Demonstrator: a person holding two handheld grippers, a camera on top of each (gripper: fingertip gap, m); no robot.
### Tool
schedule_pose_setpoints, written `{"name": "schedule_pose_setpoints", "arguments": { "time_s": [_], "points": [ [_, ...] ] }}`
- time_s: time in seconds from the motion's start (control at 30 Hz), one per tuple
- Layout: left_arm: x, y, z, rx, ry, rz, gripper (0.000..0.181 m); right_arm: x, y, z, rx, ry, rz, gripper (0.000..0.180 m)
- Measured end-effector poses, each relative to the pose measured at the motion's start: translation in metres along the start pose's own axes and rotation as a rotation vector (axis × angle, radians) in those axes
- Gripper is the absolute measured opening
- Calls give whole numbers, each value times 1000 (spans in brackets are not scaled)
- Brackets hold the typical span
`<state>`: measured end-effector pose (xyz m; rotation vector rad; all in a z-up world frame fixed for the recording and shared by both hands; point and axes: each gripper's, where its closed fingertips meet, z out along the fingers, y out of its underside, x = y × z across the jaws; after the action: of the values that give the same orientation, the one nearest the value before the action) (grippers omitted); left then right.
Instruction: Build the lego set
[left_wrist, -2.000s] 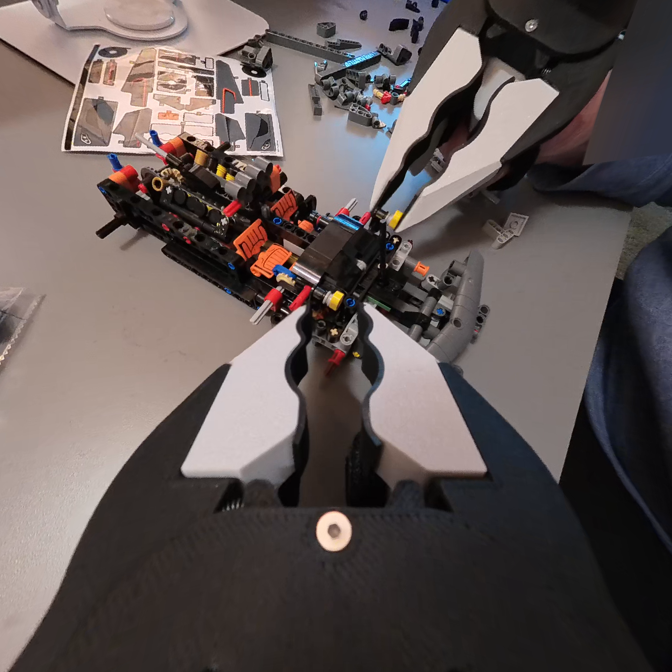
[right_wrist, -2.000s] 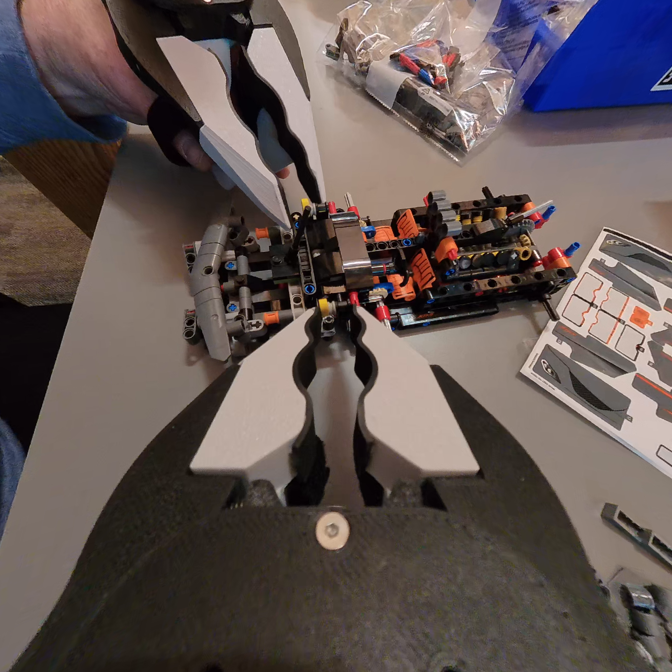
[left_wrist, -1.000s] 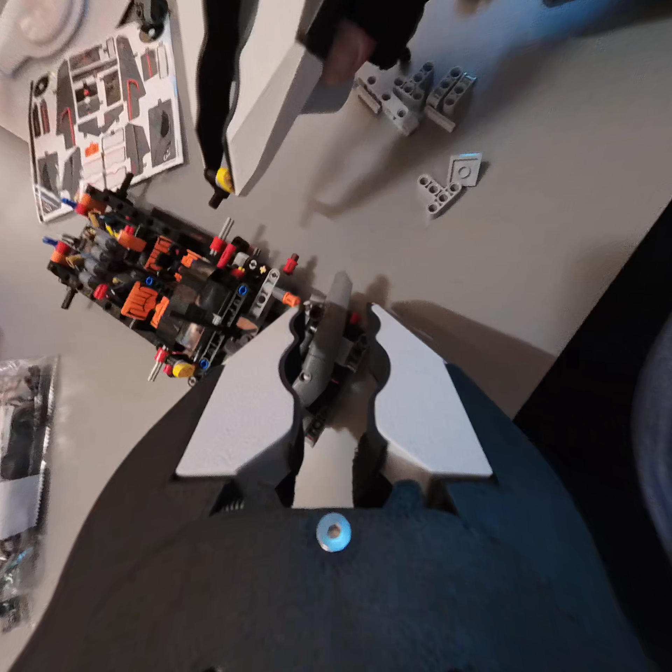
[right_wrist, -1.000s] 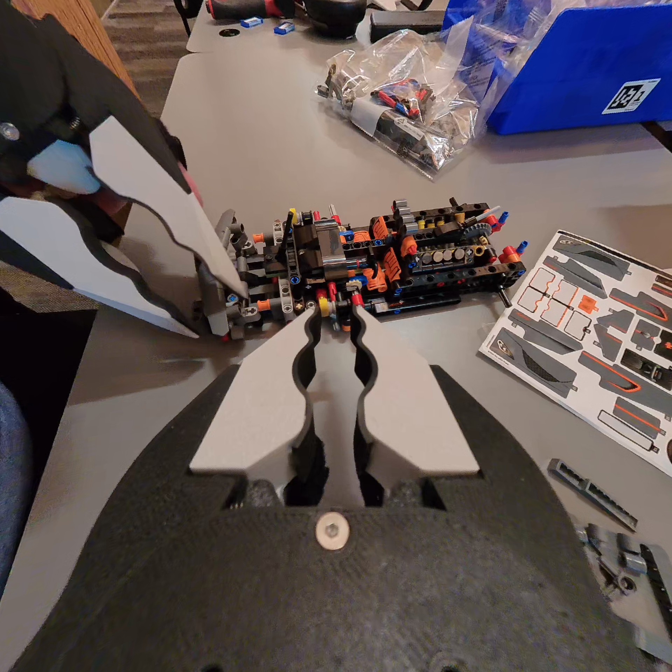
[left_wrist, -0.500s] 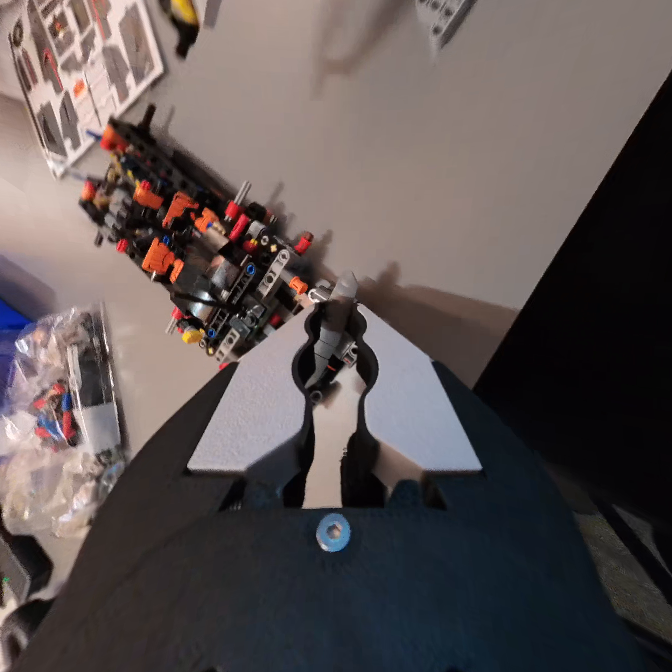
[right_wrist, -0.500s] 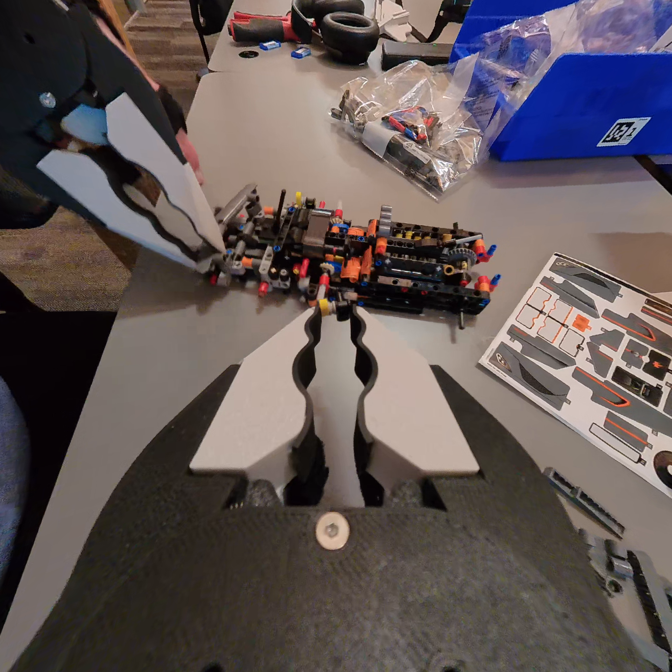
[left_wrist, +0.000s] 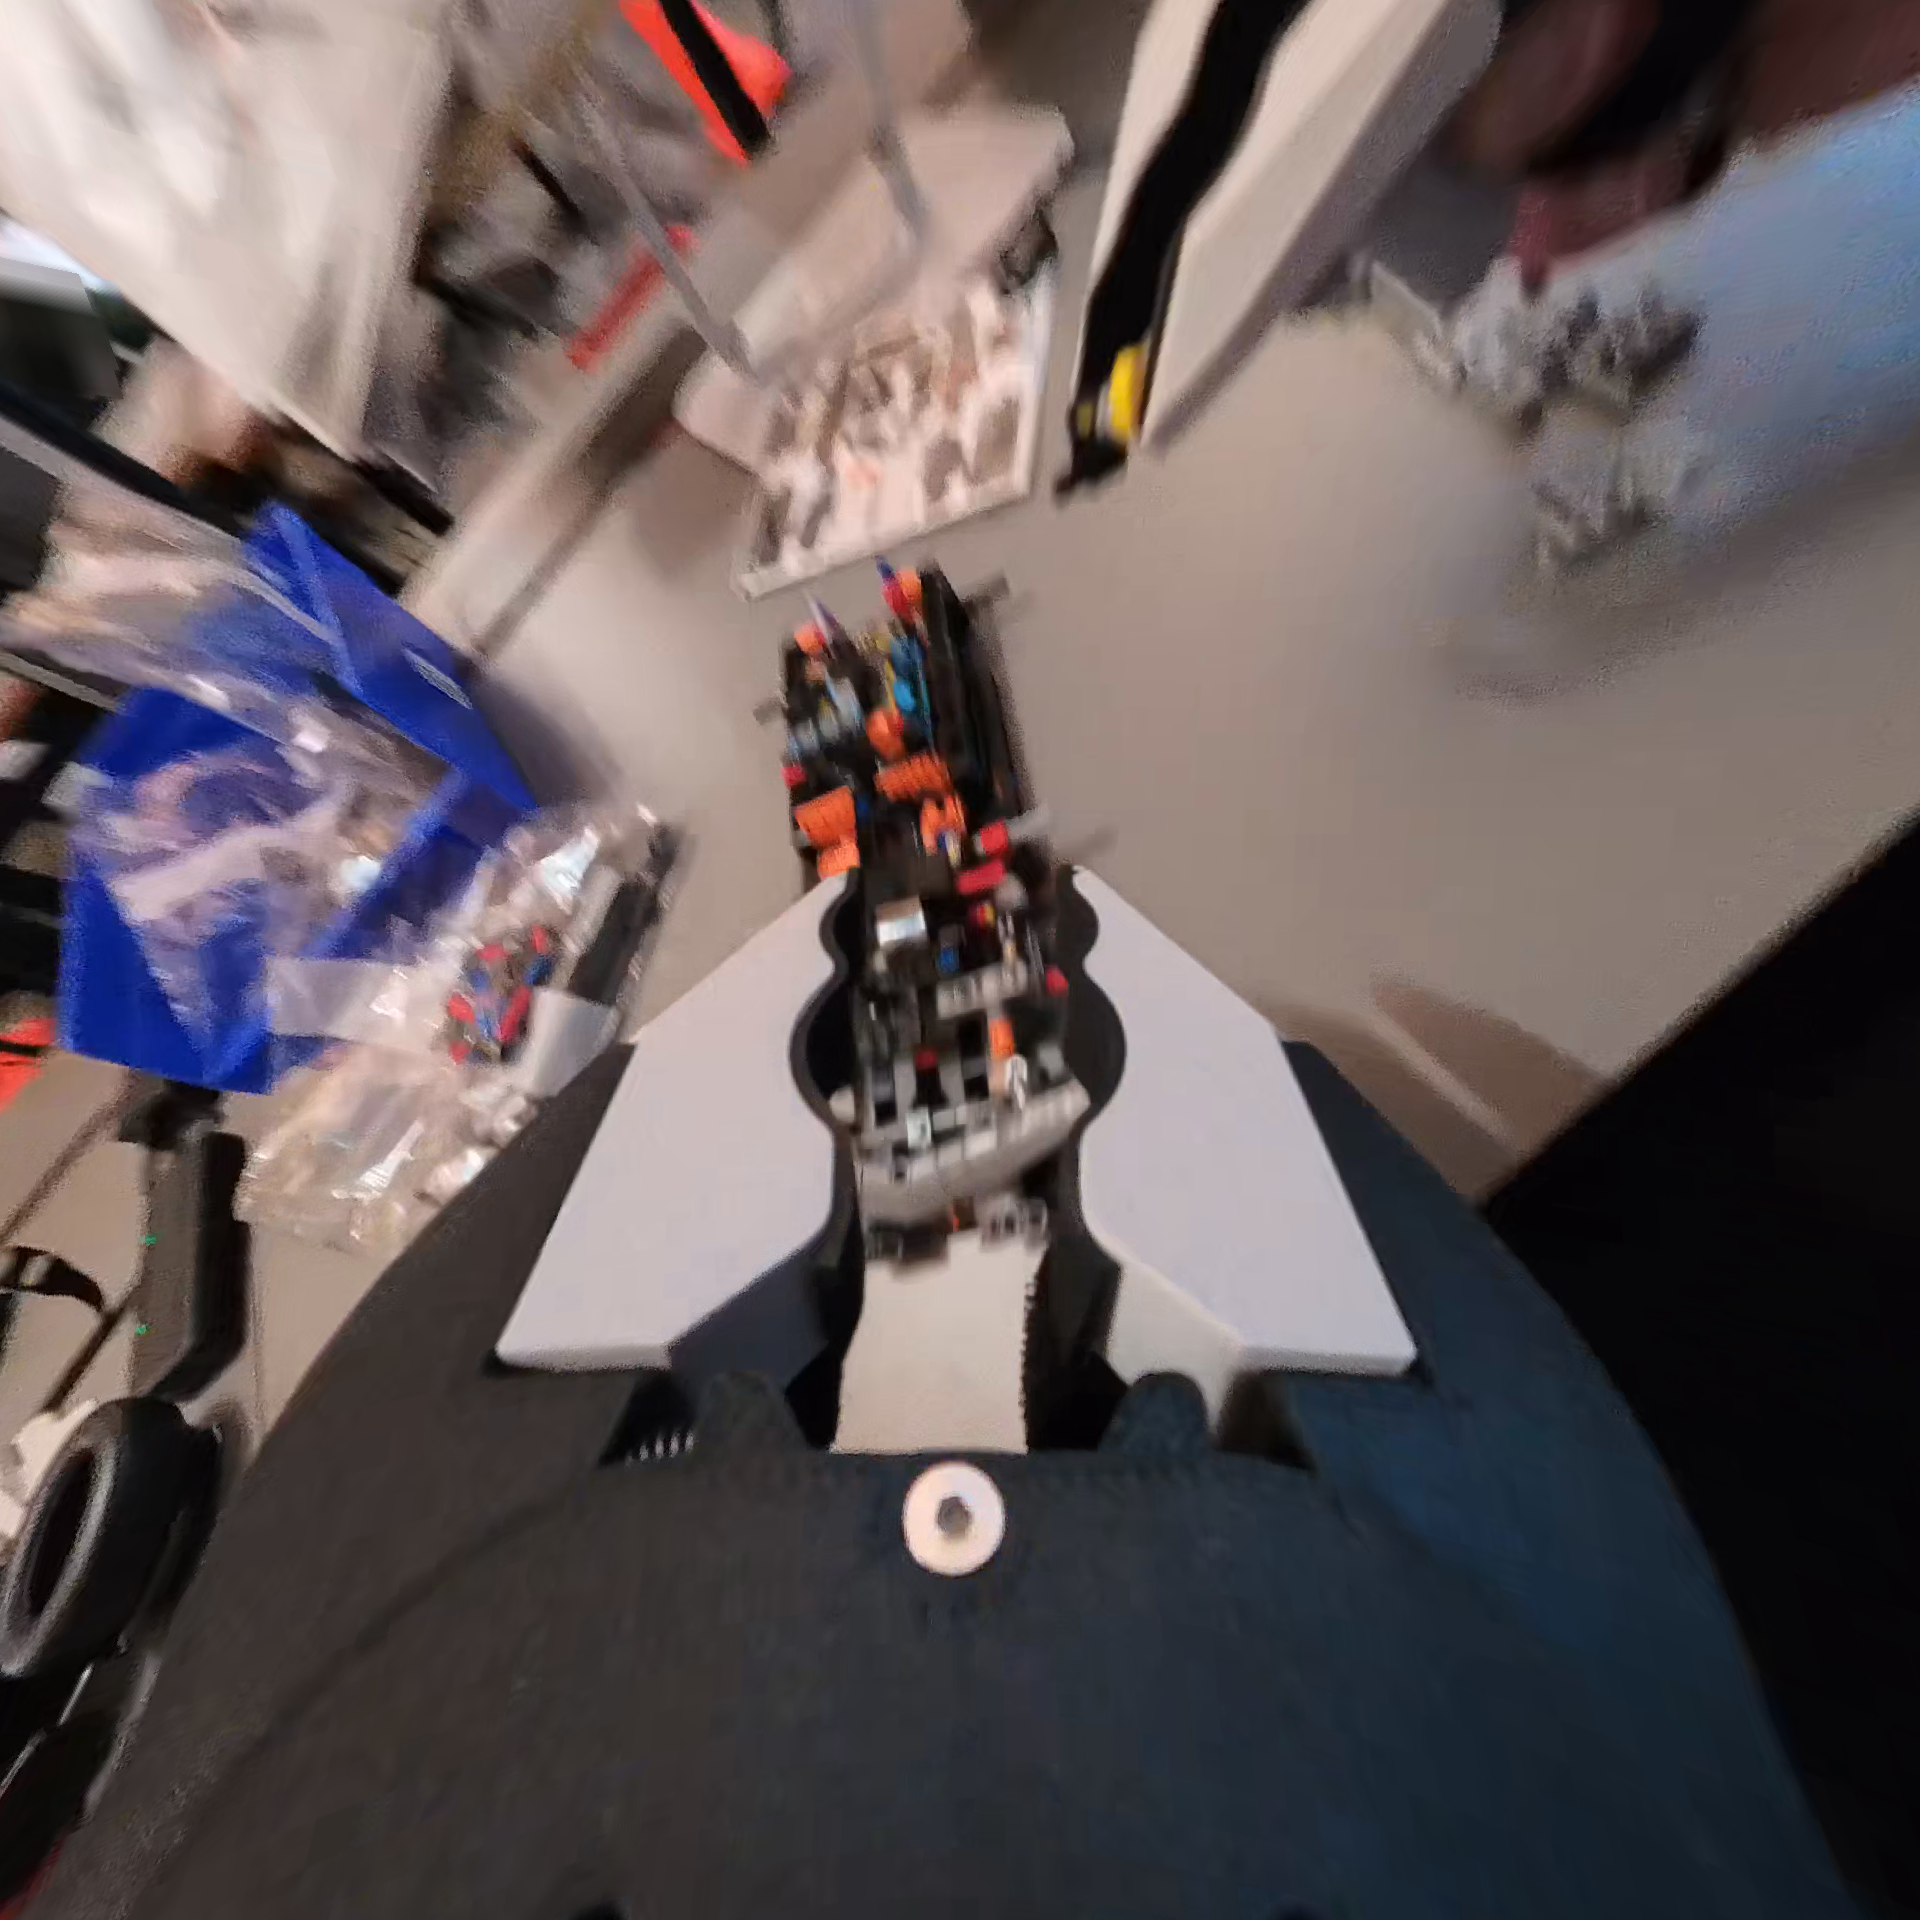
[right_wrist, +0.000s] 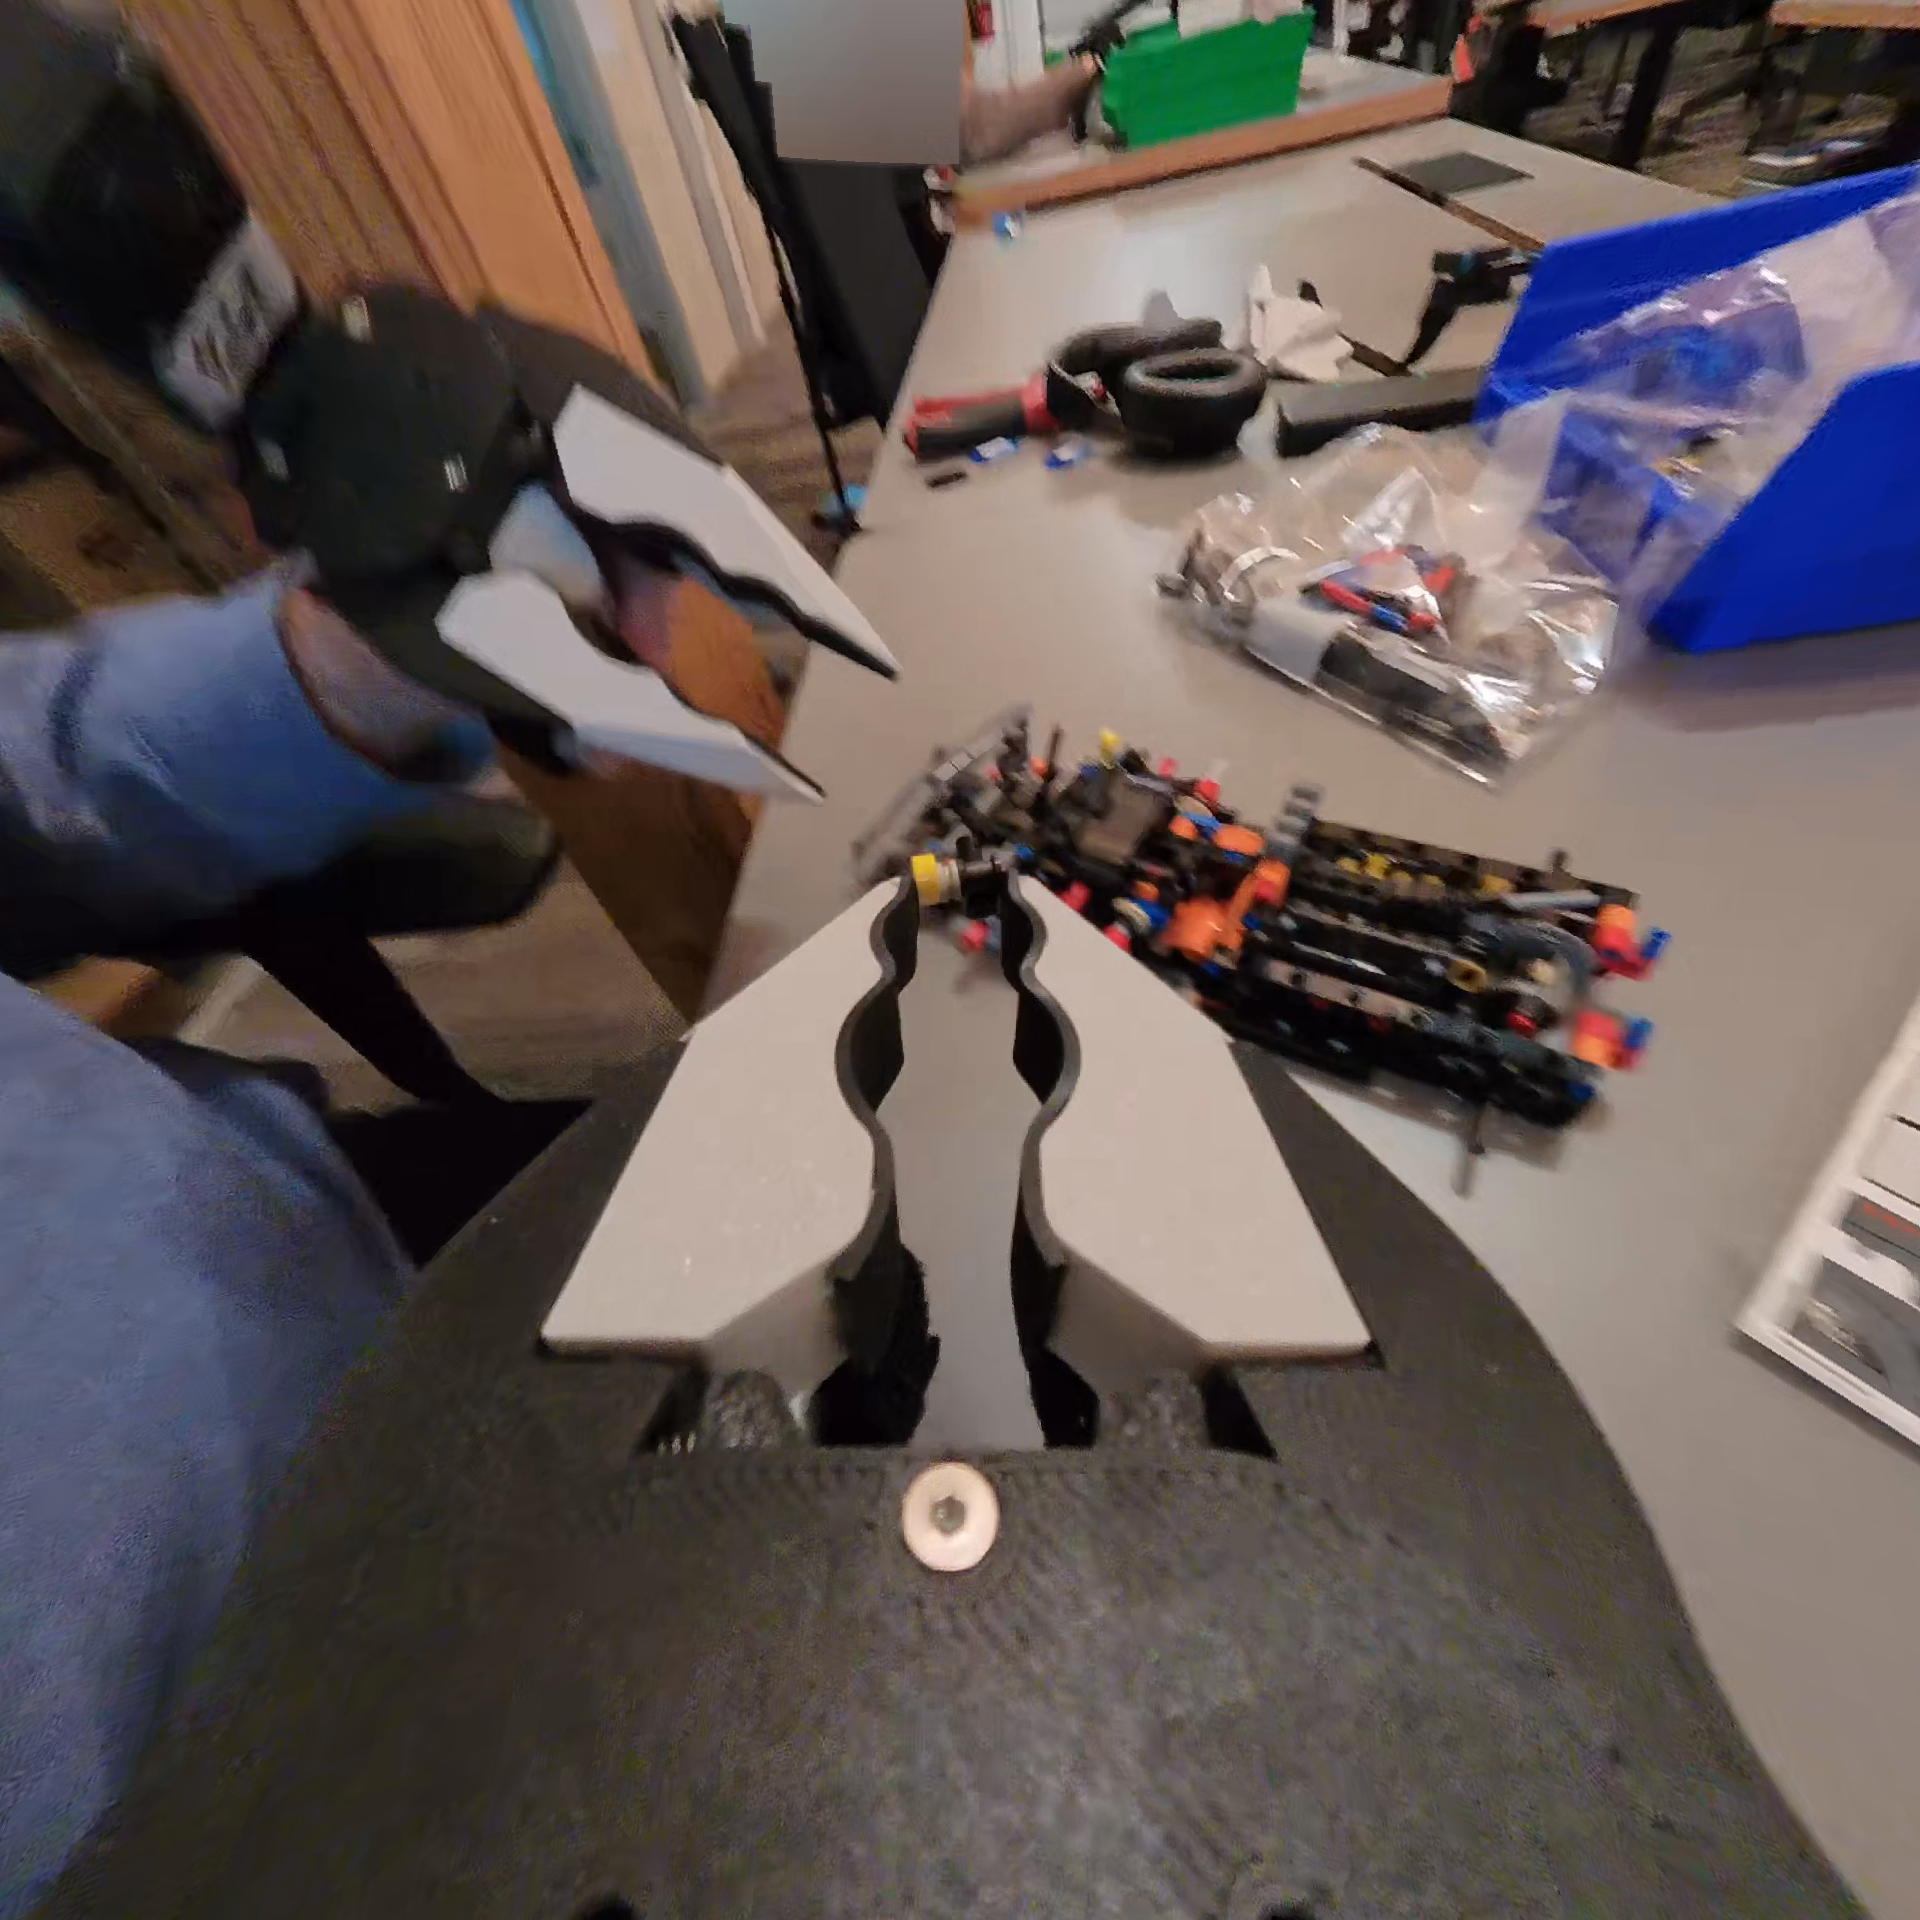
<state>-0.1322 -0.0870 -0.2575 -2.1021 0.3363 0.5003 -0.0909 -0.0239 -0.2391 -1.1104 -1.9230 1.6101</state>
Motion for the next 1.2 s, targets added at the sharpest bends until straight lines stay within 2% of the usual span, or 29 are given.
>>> {"name": "schedule_pose_setpoints", "arguments": {
  "time_s": [0.03,0.1,0.17,0.33,0.53,0.67,0.8,1.03,1.2],
  "points": [
    [3,-15,2,58,-58,-10,31,-5,-7,3,31,-27,46,12],
    [8,-34,5,110,-136,-1,31,-11,-17,8,93,-82,154,12],
    [16,-44,8,144,-147,4,28,-13,-20,14,120,-105,214,12],
    [6,-44,6,161,-235,-2,20,-24,-19,27,135,-134,274,12],
    [6,-39,8,124,-231,79,18,-22,-16,37,115,-58,253,12],
    [1,-42,6,129,-291,100,17,-21,-20,40,133,-41,283,12],
    [0,-45,6,115,-346,143,6,-16,-23,42,162,-19,331,12],
    [-5,-46,6,106,-381,137,9,-14,-25,45,187,-11,366,12],
    [-1,-45,10,101,-348,161,11,-18,-22,48,195,-65,448,12]
  ]
}}
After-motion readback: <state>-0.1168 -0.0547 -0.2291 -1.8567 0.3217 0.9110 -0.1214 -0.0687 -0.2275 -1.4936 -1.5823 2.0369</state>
